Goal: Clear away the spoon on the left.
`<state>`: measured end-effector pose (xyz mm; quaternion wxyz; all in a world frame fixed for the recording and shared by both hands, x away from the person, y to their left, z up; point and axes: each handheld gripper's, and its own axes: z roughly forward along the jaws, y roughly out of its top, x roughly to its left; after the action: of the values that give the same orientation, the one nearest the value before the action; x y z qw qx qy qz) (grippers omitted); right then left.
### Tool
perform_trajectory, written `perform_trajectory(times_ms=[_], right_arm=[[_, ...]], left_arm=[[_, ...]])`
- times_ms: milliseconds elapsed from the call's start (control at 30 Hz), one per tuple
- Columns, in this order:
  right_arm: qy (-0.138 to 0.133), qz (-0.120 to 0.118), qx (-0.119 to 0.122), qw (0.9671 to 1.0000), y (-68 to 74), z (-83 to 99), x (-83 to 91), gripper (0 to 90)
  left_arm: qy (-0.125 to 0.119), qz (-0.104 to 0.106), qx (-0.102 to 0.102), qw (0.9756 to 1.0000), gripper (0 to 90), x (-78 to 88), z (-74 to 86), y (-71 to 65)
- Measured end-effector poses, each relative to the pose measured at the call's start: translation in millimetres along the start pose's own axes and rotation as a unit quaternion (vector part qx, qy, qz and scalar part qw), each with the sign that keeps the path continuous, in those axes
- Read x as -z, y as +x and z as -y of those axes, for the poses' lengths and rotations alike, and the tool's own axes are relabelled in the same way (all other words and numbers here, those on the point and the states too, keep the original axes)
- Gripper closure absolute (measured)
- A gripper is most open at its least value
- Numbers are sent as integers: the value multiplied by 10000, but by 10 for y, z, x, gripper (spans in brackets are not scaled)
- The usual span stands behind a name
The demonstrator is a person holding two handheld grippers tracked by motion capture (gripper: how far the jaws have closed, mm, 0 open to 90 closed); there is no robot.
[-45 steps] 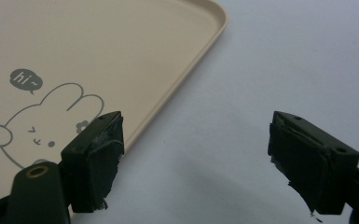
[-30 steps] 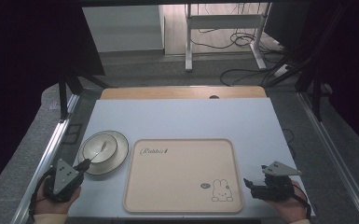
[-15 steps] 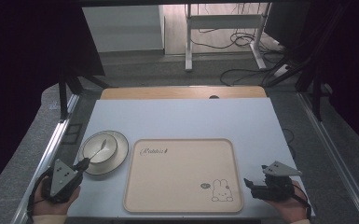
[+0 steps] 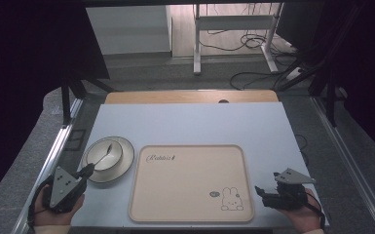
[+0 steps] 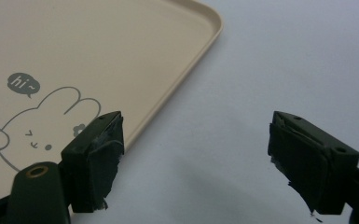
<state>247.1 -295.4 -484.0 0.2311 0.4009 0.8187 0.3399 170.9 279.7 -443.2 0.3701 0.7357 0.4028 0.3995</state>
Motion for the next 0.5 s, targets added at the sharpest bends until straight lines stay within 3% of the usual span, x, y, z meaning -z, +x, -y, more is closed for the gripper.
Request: perform_trajectory(times_ms=[500], right_arm=[[-65,32,0,10000,5,-9,13,171]], left_arm=[[-124,222,-31,9997,897,-11,-57,-94]])
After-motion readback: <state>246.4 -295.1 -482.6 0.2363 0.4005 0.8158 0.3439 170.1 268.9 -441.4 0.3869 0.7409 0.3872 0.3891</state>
